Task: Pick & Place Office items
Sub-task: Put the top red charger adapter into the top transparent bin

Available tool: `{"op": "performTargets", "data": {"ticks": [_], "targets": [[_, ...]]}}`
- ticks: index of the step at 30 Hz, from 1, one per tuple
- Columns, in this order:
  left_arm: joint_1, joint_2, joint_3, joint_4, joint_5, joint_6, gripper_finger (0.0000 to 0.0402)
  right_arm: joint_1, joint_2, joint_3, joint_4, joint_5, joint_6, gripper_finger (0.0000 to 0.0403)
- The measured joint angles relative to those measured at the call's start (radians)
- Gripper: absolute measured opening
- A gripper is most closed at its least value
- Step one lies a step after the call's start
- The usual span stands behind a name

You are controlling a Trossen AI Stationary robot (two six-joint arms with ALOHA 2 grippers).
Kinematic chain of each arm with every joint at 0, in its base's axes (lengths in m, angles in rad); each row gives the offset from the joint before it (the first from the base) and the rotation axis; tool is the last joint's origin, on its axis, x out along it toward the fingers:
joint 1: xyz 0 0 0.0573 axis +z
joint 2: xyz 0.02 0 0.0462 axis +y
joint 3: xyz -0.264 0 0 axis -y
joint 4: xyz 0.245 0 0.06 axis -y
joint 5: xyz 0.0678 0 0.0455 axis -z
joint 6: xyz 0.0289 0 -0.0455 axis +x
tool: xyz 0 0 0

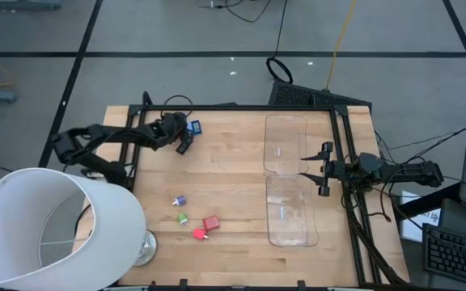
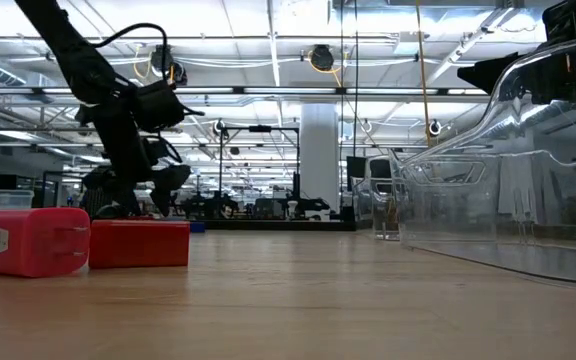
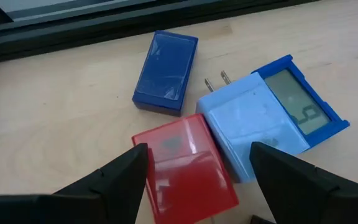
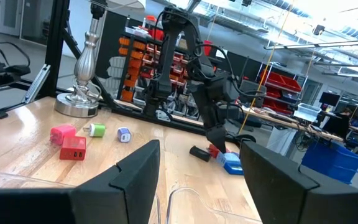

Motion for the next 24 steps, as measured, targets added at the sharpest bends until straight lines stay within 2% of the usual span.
{"op": "performTargets", "data": {"ticks": [4, 15, 21, 24], "targets": [[-0.006, -0.005, 0.003, -0.044, 0.001, 0.0, 0.0283, 0.0, 0.0, 0.0, 0.0, 0.0, 0.0, 0.0212], [-0.006, -0.151, -0.004, -0.266, 0.015, 0.0, 0.0282, 0.0, 0.0, 0.0, 0.0, 0.0, 0.0, 0.0212], [-0.003, -0.167, -0.005, -0.327, -0.085, -0.009, 0.0282, 0.0, 0.0, 0.0, 0.0, 0.0, 0.0, 0.0212], [-0.003, -0.167, -0.005, -0.314, -0.093, -0.028, 0.0282, 0.0, 0.0, 0.0, 0.0, 0.0, 0.0, 0.0212]]}}
